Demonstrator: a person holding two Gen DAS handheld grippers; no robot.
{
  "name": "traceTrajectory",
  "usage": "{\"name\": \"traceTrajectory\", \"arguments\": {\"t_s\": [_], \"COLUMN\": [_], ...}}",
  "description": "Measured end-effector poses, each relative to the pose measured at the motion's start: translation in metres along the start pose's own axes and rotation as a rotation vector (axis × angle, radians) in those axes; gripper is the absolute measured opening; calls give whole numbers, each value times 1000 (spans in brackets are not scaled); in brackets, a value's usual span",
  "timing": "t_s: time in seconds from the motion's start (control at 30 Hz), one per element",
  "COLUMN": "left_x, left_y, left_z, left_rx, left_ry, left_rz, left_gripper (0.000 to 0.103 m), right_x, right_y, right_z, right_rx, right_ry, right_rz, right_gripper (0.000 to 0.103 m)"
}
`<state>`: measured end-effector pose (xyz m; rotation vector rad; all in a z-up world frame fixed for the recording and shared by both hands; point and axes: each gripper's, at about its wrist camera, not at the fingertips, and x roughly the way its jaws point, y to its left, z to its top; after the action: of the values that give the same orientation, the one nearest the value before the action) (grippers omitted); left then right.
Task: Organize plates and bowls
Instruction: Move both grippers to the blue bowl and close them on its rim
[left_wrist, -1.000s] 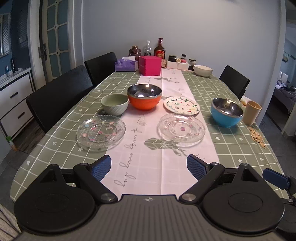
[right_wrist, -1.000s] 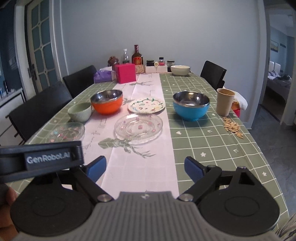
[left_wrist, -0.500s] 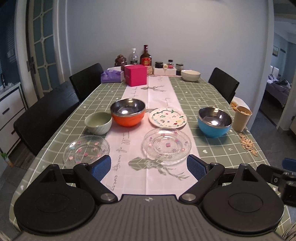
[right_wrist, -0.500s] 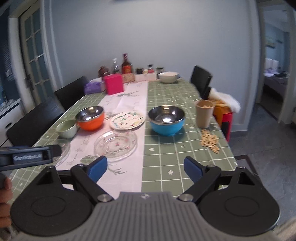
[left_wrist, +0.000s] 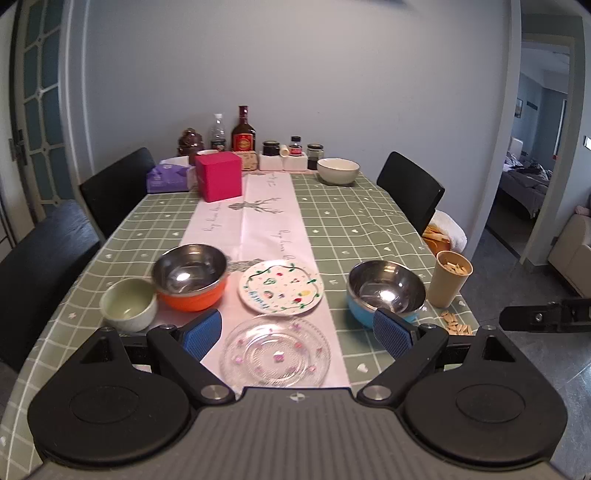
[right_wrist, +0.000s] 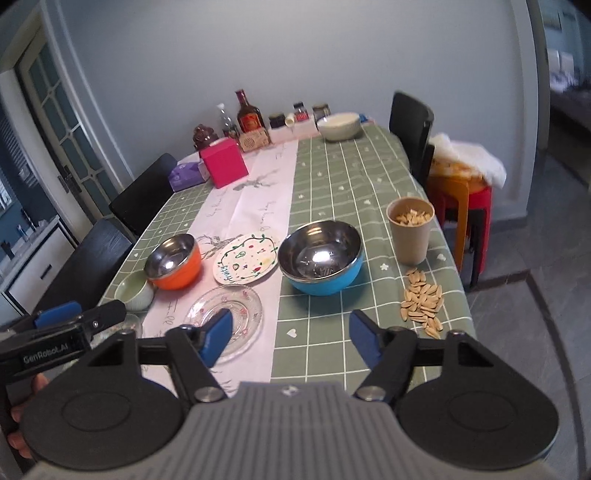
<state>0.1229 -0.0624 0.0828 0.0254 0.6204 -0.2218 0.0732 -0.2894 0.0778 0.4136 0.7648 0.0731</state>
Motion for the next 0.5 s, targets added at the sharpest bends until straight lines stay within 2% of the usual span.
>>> {"name": "traceTrajectory", "arguments": {"t_s": [0.17, 0.23, 0.43, 0.5], "left_x": [56, 82, 154, 168], "left_y": [-16, -20, -33, -40], "left_z": [14, 16, 10, 4], "left_rx": [48, 35, 3, 5], "left_ry": [0, 23, 127, 148], "left_rz": [-11, -9, -29, -25], "left_gripper": [103, 103, 103, 103], "right_x": [48, 69, 131, 144], "right_y": [-29, -38, -59, -61], "right_z": [40, 50, 59, 55], "right_rx": [109, 127, 150, 114], "right_ry": [40, 49, 91, 67], "right_rz": [-17, -37, -122, -120], "right_gripper": [50, 36, 20, 16]}}
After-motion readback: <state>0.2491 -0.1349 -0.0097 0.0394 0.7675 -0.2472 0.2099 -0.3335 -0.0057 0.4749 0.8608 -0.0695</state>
